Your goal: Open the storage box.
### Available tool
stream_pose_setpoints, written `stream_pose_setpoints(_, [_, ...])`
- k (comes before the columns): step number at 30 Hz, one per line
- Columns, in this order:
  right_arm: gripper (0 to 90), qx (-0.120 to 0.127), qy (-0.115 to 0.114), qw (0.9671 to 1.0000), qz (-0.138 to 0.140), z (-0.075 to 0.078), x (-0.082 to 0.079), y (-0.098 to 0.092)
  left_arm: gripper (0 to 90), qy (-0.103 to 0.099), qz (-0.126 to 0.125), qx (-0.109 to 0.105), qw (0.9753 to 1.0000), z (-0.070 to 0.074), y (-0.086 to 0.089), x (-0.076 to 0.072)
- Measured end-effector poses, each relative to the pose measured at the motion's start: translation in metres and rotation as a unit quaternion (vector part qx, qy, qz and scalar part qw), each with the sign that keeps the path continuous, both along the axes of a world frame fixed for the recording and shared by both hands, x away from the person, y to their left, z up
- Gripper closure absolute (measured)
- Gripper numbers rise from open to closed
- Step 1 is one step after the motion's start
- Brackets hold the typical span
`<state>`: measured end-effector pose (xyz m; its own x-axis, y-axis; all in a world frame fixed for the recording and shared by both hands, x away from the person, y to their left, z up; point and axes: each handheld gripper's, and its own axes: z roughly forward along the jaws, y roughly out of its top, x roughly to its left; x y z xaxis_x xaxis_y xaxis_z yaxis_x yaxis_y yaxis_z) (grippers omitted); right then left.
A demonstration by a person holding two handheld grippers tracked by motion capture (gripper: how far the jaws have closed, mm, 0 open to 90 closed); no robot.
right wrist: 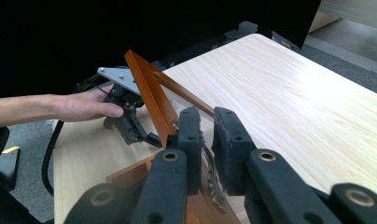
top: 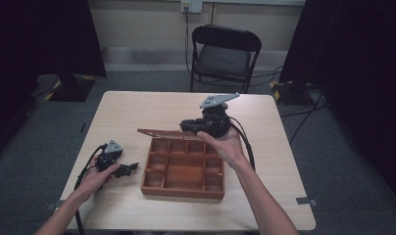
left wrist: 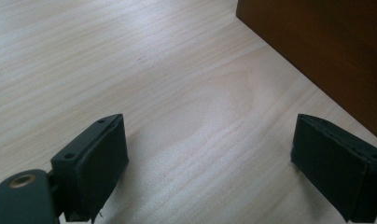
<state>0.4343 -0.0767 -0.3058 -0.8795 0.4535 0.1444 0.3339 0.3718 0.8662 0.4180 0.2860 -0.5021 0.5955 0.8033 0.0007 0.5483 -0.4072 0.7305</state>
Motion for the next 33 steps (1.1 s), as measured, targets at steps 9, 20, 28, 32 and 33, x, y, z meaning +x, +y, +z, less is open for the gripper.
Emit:
stream_pose_setpoints(9, [81.3, -0.001, 0.001, 1.0, 0.0, 0.0003, 0.0001, 0.0001, 10.0, 0.0, -0.001, 0.0, 1.0, 0.0, 0.0, -0.0001])
stream_pose_setpoints(20, [81.1, -0.002, 0.001, 1.0, 0.001, 0.0001, -0.0003, 0.0001, 10.0, -0.002, -0.002, 0.003, 1.0, 0.0003, 0.0004, -0.0001])
stream_pose_setpoints(28, [81.2, -0.002, 0.0, 1.0, 0.002, 0.0002, 0.0, 0.0001, 10.0, -0.002, -0.002, 0.002, 1.0, 0.0002, 0.0003, -0.0001])
stream_pose_setpoints(32, [81.2, -0.002, 0.001, 1.0, 0.003, 0.0, -0.0003, 0.0, 10.0, -0.001, -0.001, 0.002, 1.0, 0.0002, 0.0002, -0.0004])
stream_pose_setpoints(33, [81.3, -0.002, 0.001, 1.0, 0.003, 0.0001, -0.0001, 0.0001, 10.0, -0.001, -0.001, 0.002, 1.0, 0.0002, 0.0002, -0.0004])
